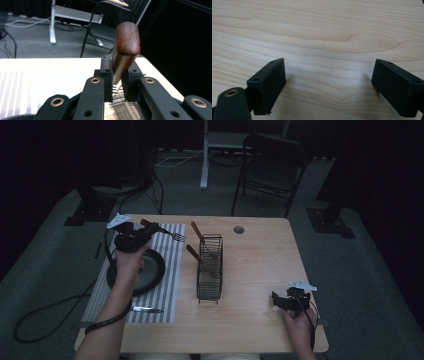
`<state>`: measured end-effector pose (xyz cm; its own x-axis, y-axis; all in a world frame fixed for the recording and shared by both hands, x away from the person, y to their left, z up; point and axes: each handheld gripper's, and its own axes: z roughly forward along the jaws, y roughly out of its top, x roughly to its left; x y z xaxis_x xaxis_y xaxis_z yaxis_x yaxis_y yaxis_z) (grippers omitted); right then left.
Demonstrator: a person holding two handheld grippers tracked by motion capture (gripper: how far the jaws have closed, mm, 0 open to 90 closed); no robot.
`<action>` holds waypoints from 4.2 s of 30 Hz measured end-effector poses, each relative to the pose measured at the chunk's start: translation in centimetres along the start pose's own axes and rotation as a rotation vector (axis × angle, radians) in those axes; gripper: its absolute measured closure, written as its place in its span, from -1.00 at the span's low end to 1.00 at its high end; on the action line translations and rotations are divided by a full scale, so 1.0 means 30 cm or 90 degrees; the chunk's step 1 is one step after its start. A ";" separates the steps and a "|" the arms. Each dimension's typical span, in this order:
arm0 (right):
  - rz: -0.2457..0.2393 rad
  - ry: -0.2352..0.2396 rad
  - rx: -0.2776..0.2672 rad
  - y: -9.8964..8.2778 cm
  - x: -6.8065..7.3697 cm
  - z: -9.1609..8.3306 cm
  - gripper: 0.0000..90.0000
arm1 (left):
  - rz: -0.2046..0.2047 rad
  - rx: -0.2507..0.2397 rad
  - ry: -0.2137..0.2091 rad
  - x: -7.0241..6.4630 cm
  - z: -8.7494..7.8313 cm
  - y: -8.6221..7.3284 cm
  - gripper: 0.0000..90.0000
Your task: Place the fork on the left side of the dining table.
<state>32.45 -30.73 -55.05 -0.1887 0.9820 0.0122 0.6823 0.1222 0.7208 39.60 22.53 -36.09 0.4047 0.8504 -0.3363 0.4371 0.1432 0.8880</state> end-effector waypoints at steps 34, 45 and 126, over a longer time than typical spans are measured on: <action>-0.001 0.000 0.000 0.000 0.000 0.000 -0.74 | -0.132 0.058 0.108 0.350 0.185 -0.108 0.79; -0.001 0.000 0.000 0.000 0.000 0.000 -0.74 | -0.191 0.070 0.086 0.411 0.233 -0.148 0.79; 0.001 -0.001 -0.002 -0.002 0.001 -0.002 -0.70 | -0.053 0.160 0.231 0.431 0.002 -0.292 -0.13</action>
<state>32.37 -30.73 -55.04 -0.1872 0.9822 0.0120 0.6799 0.1207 0.7233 41.05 32.24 -48.23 0.0718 0.9702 -0.2312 0.6564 0.1286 0.7434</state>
